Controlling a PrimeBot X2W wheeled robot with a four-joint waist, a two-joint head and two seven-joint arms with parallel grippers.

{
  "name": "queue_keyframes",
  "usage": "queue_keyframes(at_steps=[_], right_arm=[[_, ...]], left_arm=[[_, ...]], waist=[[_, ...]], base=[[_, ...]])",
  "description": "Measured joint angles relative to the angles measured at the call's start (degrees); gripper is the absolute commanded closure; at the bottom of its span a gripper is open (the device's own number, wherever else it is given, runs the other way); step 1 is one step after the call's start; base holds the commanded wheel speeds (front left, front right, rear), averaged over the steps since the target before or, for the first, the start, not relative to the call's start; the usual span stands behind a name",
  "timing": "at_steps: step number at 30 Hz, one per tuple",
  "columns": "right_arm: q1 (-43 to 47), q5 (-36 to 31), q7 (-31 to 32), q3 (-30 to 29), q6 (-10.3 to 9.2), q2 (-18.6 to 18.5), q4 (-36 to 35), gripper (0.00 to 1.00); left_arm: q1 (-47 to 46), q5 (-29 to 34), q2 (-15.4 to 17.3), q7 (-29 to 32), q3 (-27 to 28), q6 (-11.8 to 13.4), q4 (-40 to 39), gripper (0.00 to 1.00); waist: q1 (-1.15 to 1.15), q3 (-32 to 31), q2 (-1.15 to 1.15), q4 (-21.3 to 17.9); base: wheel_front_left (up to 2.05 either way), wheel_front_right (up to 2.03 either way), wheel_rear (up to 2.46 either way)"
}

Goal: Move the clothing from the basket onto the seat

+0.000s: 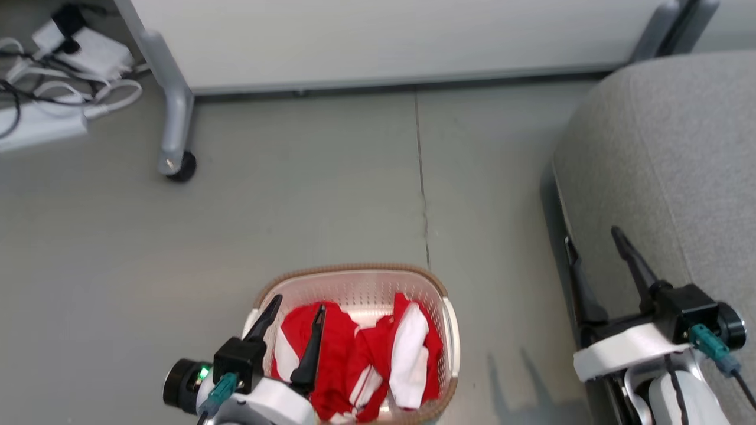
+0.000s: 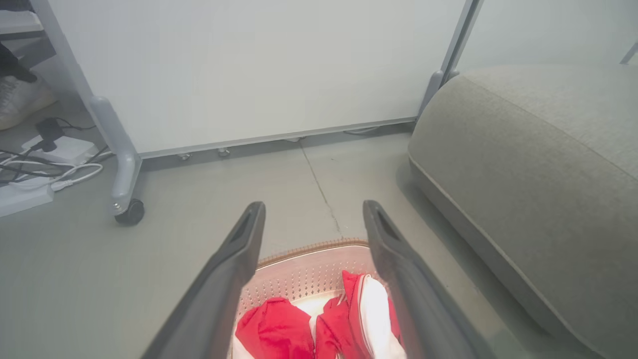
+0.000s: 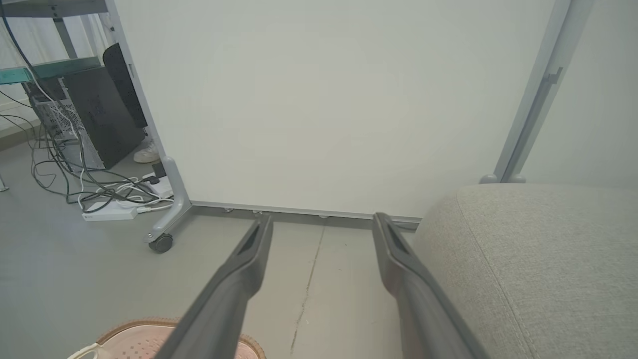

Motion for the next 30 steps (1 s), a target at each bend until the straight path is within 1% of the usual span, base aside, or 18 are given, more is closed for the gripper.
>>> queue_keyframes(at_steps=[3, 7, 10, 11, 13, 15, 17, 18, 19, 21, 22, 27, 30], right_arm=[[-1.33, -0.81, -0.01, -0.65, 0.0, -0.03, -1.72, 0.0], [-3.01, -1.19, -0.03, -0.83, 0.0, -0.07, -3.7, 0.0], [-4.42, -1.04, -0.05, -1.05, 0.01, -0.03, -5.58, 0.0], [-4.82, -0.69, -0.05, -1.21, 0.02, -0.05, -6.32, 0.0], [-5.39, -0.12, -0.05, -1.22, 0.01, -0.13, -7.27, 0.0], [-5.76, -0.04, -0.05, -0.87, 0.01, -0.1, -8.14, 0.0], [-6.45, 0.42, -0.07, -0.62, 0.01, -0.13, -8.71, 0.0], [-6.45, 0.42, -0.07, -0.62, 0.01, -0.13, -8.71, 0.0], [-6.53, 0.59, -0.05, -0.45, 0.02, -0.1, -8.95, 0.0], [-6.78, 1.01, -0.05, -0.24, 0.01, -0.12, -9.07, 0.0], [-7.4, 1.48, -0.05, 0.12, 0.01, -0.13, -9.14, 0.0], [-8.61, 2.77, -0.05, 1.51, 0.01, -0.12, -9.23, 0.0], [-8.95, 3.66, -0.05, 2.55, 0.01, -0.1, -9.47, 0.0]], left_arm=[[-3.78, 2.01, -0.03, 0.0, -0.59, -0.35, 4.08, 0.0], [-9.67, 6.21, 0.13, -0.01, -1.31, -0.93, 11.0, 0.0], [-14.02, 8.31, 0.97, -0.01, -1.96, -1.42, 16.39, 0.0], [-15.74, 9.44, 1.68, 0.0, -2.4, -1.22, 18.06, 0.0], [-19.44, 12.32, 3.1, -0.01, -3.48, 0.66, 20.31, 0.0], [-22.91, 13.12, 3.81, -0.01, -4.09, 1.29, 23.36, 0.0], [-25.7, 14.7, 4.49, -0.01, -5.52, 1.32, 27.09, 0.0], [-25.7, 14.7, 4.49, -0.01, -5.52, 1.32, 27.09, 0.0], [-27.07, 15.37, 4.67, -0.01, -6.21, 1.36, 28.93, 0.0], [-30.37, 16.64, 5.3, -0.01, -7.78, 1.18, 33.21, 0.0], [-33.25, 18.05, 5.63, -0.01, -9.17, 1.11, 37.13, 0.0], [-38.81, 19.96, 5.8, -0.01, -11.79, 1.55, 42.62, 0.0], [-40.9, 21.64, 6.43, 0.0, -13.44, 2.54, 46.68, 0.0]], waist=[[0.0, 4.3, 0.0, -0.65], [0.0, 10.41, 0.0, -1.59], [0.0, 15.14, 0.0, -2.43], [0.0, 16.76, 0.0, -2.73], [0.0, 19.9, 0.0, -3.33], [0.0, 22.96, 0.0, -3.96], [0.0, 25.91, 0.0, -4.61], [0.0, 25.91, 0.0, -4.61], [0.0, 27.3, 0.0, -4.95], [0.0, 29.95, 0.0, -5.65], [0.0, 32.32, 0.0, -6.36], [0.0, 36.96, 0.0, -8.28], [0.0, 38.96, 0.0, -9.52]], base=[[0.0, 0.0, 0.0], [0.0, 0.0, 0.0], [0.0, 0.0, 0.0], [0.0, 0.0, 0.0], [0.0, 0.0, 0.0], [0.0, 0.0, 0.0], [0.0, 0.0, 0.0], [0.0, 0.0, 0.0], [0.0, 0.0, 0.0], [0.0, 0.0, 0.0], [0.0, 0.0, 0.0], [0.0, 0.0, 0.0], [0.0, 0.0, 0.0]])
